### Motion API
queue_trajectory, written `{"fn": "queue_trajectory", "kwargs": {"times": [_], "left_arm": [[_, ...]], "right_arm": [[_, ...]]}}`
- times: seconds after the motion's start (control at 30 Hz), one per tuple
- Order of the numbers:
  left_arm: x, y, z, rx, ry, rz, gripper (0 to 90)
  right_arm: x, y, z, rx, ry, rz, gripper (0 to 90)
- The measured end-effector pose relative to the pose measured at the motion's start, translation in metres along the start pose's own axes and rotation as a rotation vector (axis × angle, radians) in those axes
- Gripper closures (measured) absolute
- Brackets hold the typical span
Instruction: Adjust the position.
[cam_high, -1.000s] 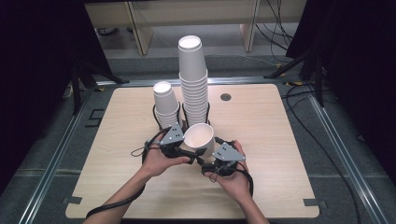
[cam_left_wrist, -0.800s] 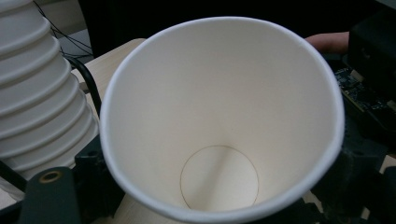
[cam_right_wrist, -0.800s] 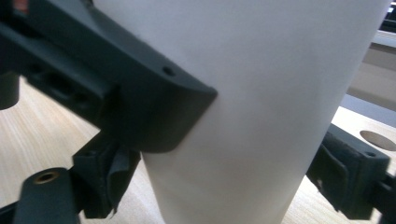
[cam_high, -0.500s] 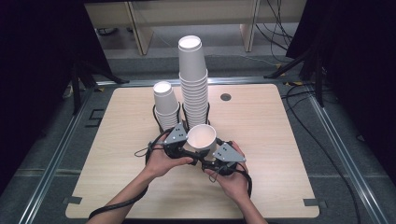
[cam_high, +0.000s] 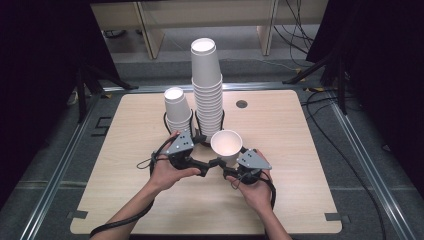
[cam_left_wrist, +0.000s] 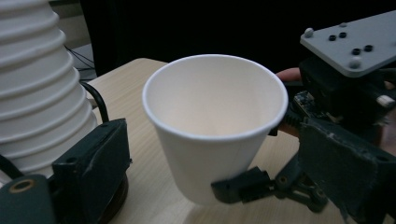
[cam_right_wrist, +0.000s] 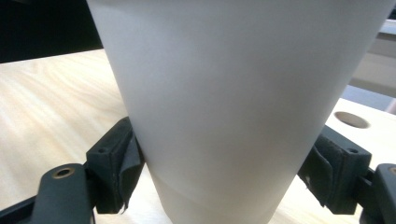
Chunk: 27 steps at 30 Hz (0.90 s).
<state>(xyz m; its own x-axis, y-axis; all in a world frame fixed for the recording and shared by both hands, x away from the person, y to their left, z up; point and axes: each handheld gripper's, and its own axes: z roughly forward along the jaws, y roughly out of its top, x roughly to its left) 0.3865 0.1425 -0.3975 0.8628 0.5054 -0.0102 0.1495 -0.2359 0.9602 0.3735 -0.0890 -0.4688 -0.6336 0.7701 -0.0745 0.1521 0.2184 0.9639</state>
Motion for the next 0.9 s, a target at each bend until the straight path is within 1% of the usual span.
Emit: {"fn": "queue_trajectory", "kwargs": {"times": [0.03, 0.07, 0.1, 0.13, 0.17, 0.2, 0.23, 0.27, 0.3, 0.33, 0.37, 0.4, 0.43, 0.47, 0.5, 0.53, 0.57, 0.6, 0.63, 0.67, 0.7, 0.73, 0.77, 0.83, 0.87, 0.9], "left_arm": [[0.001, 0.0, -0.002, -0.001, 0.003, 0.003, 8.5], [0.002, -0.001, -0.005, -0.006, 0.002, 0.007, 8.5], [0.002, -0.001, -0.007, -0.004, 0.008, 0.007, 8.4], [0.003, -0.002, -0.009, -0.007, 0.01, 0.01, 8.4], [0.004, -0.003, -0.013, 0.003, 0.012, 0.01, 8.4], [0.005, -0.005, -0.014, -0.003, 0.016, 0.012, 8.4], [0.006, -0.006, -0.018, 0.005, 0.021, 0.014, 8.4], [0.006, -0.008, -0.02, 0.005, 0.027, 0.012, 8.4], [0.007, -0.01, -0.022, 0.0, 0.031, 0.008, 8.4], [0.008, -0.012, -0.025, -0.001, 0.035, 0.005, 8.4], [0.009, -0.014, -0.029, 0.006, 0.042, 0.008, 8.3], [0.008, -0.017, -0.032, 0.004, 0.047, -0.03, 8.2], [0.011, -0.018, -0.035, 0.003, 0.053, -0.008, 8.2], [0.013, -0.02, -0.039, -0.002, 0.066, -0.005, 8.2], [0.014, -0.022, -0.042, -0.005, 0.076, -0.006, 8.2], [0.015, -0.024, -0.046, 0.003, 0.084, -0.007, 8.2], [0.017, -0.026, -0.051, -0.003, 0.093, -0.014, 8.2], [0.018, -0.029, -0.053, -0.012, 0.097, -0.016, 8.2], [0.019, -0.031, -0.057, -0.001, 0.106, -0.014, 8.2], [0.02, -0.034, -0.06, -0.008, 0.118, -0.011, 8.2], [0.021, -0.037, -0.065, 0.0, 0.129, -0.005, 8.1], [0.023, -0.04, -0.069, -0.003, 0.136, -0.016, 8.0], [0.024, -0.042, -0.071, -0.001, 0.145, -0.021, 7.8], [0.028, -0.046, -0.077, -0.012, 0.161, -0.032, 7.4], [0.03, -0.047, -0.079, -0.008, 0.171, -0.031, 7.4], [0.033, -0.049, -0.081, -0.01, 0.185, -0.033, 7.4]], "right_arm": [[-0.002, 0.0, -0.002, 0.006, -0.003, 0.026, 22.4], [-0.004, 0.0, -0.001, -0.014, -0.001, 0.029, 22.4], [-0.008, 0.001, -0.003, -0.01, -0.019, 0.027, 22.4], [-0.008, 0.001, -0.004, -0.004, -0.029, 0.047, 22.4], [-0.011, 0.002, -0.004, -0.002, -0.035, 0.049, 22.5], [-0.013, 0.003, -0.005, -0.01, -0.033, 0.069, 22.4], [-0.015, 0.004, -0.005, -0.019, -0.051, 0.053, 22.4], [-0.019, 0.006, -0.005, -0.019, -0.04, 0.055, 22.5], [-0.021, 0.007, -0.005, -0.026, -0.052, 0.058, 22.4], [-0.025, 0.008, -0.004, -0.045, -0.057, 0.061, 22.4], [-0.028, 0.009, -0.005, -0.041, -0.069, 0.07, 22.4], [-0.032, 0.01, -0.005, -0.038, -0.085, 0.07, 22.4], [-0.036, 0.011, -0.006, -0.039, -0.095, 0.066, 22.5], [-0.041, 0.012, -0.007, -0.042, -0.125, 0.06, 22.5], [-0.044, 0.013, -0.005, -0.052, -0.117, 0.064, 22.5], [-0.048, 0.013, -0.006, -0.056, -0.135, 0.06, 22.5], [-0.051, 0.014, -0.006, -0.053, -0.143, 0.054, 22.5], [-0.053, 0.013, -0.006, -0.047, -0.161, 0.078, 22.5], [-0.056, 0.012, -0.004, -0.07, -0.15, 0.082, 22.5], [-0.058, 0.012, -0.006, -0.045, -0.164, 0.087, 22.5], [-0.061, 0.011, -0.005, -0.059, -0.171, 0.088, 22.6], [-0.064, 0.011, -0.005, -0.059, -0.171, 0.095, 22.6], [-0.066, 0.01, -0.006, -0.054, -0.179, 0.091, 22.6], [-0.07, 0.009, -0.008, -0.044, -0.189, 0.099, 22.6], [-0.072, 0.008, -0.007, -0.053, -0.193, 0.096, 22.6], [-0.074, 0.007, -0.008, -0.046, -0.196, 0.097, 22.6]]}}
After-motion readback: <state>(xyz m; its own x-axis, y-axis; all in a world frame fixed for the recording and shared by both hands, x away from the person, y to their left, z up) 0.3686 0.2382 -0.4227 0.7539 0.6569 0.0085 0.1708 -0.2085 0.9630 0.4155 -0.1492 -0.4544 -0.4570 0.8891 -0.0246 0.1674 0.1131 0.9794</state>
